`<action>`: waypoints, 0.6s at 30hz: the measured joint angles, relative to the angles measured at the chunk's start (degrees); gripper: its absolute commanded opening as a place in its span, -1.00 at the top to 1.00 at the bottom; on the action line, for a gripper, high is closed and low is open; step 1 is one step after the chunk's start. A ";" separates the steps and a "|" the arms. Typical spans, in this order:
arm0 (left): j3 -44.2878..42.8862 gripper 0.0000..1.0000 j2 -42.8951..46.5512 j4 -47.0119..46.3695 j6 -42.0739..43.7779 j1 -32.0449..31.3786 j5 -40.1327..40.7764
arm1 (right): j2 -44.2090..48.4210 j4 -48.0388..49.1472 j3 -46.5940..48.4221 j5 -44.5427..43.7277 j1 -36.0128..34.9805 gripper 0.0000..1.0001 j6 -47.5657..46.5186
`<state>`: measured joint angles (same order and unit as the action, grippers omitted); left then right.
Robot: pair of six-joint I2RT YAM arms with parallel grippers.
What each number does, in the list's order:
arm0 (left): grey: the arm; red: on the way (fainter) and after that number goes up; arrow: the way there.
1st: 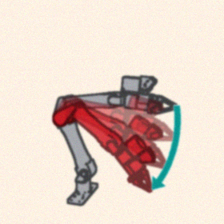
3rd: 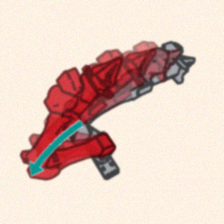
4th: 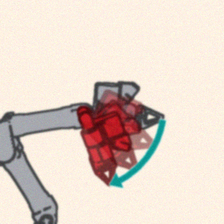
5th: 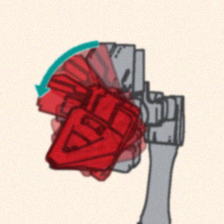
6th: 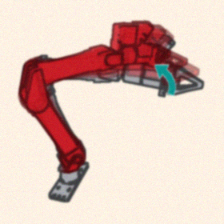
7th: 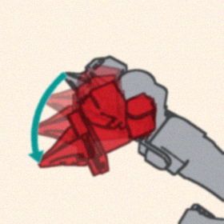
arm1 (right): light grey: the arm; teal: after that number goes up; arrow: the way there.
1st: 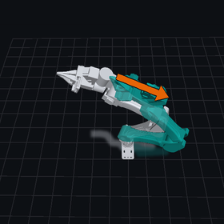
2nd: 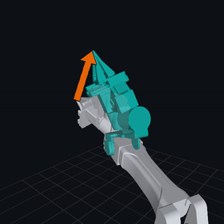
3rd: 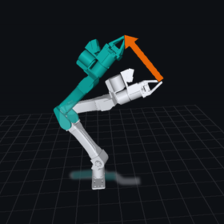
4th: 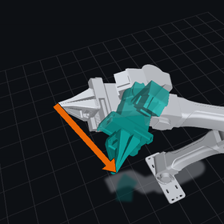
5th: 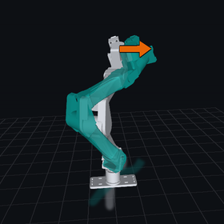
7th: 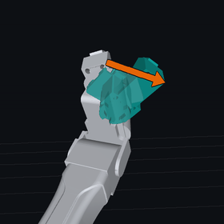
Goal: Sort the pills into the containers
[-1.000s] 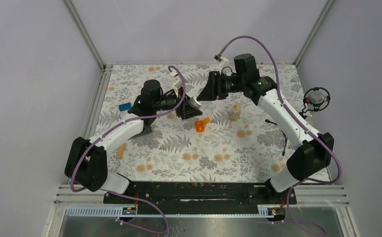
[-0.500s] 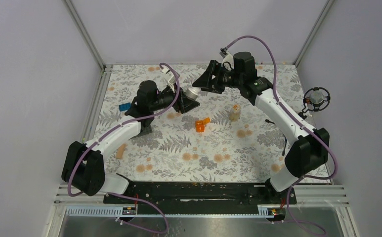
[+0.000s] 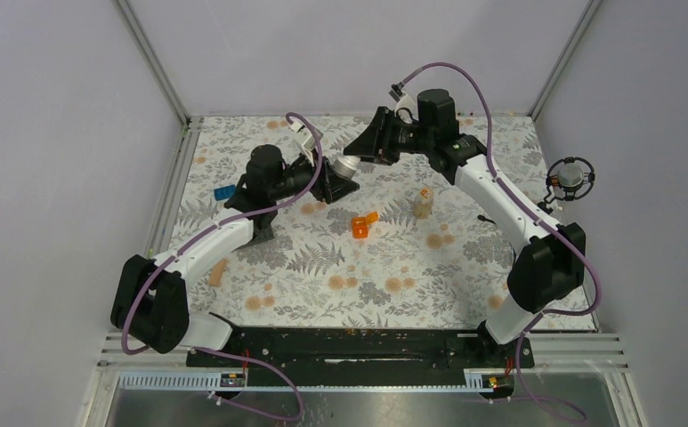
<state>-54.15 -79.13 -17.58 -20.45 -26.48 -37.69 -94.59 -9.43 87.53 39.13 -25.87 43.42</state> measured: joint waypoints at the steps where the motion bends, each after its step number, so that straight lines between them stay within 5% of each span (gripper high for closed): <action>1: 0.00 1.00 0.07 -0.02 -0.02 0.00 -0.04 | -0.04 0.11 0.00 0.26 0.00 0.54 -0.11; 4: 0.00 1.00 0.28 -0.07 -0.17 0.07 -0.11 | -0.31 0.96 0.00 1.84 0.28 1.00 -0.57; 17: 2.93 1.00 0.96 -9.11 -8.96 3.17 -16.41 | -0.22 5.77 -0.83 18.86 1.40 1.00 -13.57; 18: 3.23 1.00 0.96 -10.51 -10.32 3.41 -18.03 | 0.26 7.06 -1.62 19.89 1.40 0.64 -14.21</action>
<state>-50.92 -78.17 -28.10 -30.76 -23.07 -55.72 -94.32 -2.37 85.91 59.02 -24.47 29.21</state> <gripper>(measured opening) 0.534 0.460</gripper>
